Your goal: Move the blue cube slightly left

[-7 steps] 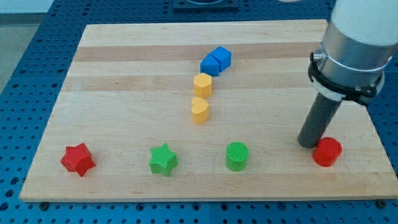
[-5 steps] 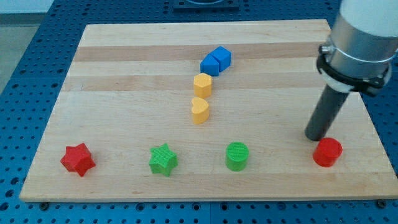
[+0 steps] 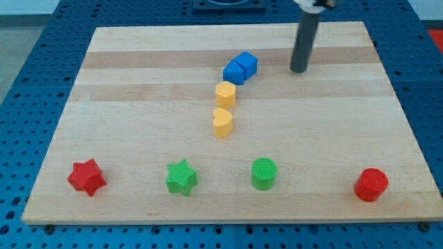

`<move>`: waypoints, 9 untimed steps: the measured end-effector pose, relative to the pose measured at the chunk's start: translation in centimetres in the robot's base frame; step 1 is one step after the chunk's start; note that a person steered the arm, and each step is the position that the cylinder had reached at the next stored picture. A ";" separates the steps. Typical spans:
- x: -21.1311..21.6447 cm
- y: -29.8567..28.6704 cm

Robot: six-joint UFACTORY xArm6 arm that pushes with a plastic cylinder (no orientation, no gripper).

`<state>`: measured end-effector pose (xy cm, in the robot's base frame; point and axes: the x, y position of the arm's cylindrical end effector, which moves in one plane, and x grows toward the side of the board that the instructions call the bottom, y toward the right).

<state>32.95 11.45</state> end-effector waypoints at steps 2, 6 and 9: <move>-0.4 -4.8; -3.9 -7.7; -4.3 -6.7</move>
